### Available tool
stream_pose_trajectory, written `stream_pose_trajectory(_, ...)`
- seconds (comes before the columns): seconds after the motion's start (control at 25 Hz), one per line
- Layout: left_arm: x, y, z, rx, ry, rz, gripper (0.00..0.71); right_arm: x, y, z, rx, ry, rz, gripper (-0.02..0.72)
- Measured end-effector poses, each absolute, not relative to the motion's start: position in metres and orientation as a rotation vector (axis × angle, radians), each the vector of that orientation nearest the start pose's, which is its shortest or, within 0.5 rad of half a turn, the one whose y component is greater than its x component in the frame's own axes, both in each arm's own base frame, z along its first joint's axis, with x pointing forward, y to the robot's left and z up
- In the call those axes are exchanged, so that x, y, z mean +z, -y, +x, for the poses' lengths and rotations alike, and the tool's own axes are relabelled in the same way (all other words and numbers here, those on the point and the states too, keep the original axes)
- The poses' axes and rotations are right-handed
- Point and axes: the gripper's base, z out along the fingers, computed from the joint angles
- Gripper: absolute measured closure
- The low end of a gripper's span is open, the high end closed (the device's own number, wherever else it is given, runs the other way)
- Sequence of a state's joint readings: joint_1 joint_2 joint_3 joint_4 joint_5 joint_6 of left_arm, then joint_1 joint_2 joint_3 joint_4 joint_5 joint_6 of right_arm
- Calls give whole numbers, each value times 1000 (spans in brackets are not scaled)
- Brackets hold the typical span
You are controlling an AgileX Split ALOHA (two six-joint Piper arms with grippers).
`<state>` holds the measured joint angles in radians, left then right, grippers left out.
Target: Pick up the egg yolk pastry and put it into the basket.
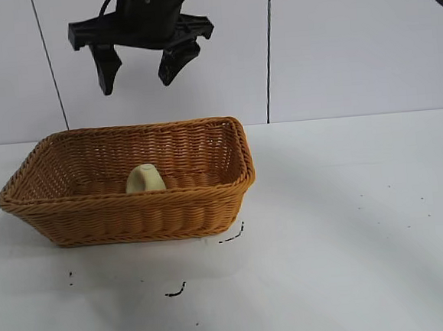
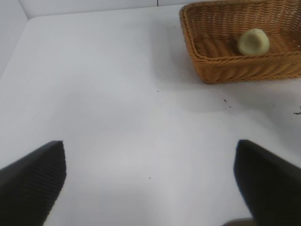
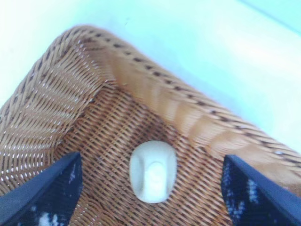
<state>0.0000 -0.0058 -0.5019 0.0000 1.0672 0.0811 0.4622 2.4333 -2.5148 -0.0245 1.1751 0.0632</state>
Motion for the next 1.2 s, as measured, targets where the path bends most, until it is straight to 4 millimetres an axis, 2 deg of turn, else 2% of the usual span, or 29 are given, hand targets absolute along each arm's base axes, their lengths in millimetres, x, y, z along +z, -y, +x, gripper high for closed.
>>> stream_pose_trajectory(0.16,277,0,-6,51,-2042,83,14,264,-165,504,99,-2571,-339,120)
stream_pose_trajectory(0.28,277,0,-6,51,-2042,83,14,263,-115,517,57,-2595,-215,120)
stream_pose_trajectory(0.4,277,0,-6,51,-2042,83,14,263,-73,524,27,-2611,-122,120)
stream_pose_trajectory(0.52,277,0,-6,51,-2042,83,14,262,-44,527,46,-2615,-45,120)
stream_pose_trajectory(0.64,277,0,-6,51,-2042,83,14,262,-30,528,71,-2618,-17,120)
stream_pose_trajectory(0.8,277,0,-6,51,-2042,83,14,264,-24,527,79,-2615,-10,120)
stream_pose_trajectory(0.88,277,0,-6,51,-2042,83,14,271,-23,524,77,-2611,-6,121)
stream_pose_trajectory(1.08,277,0,-6,51,-2042,83,14,290,-14,498,49,-2654,0,121)
stream_pose_trajectory(1.2,277,0,-6,51,-2042,83,14,308,-12,470,45,-2681,5,121)
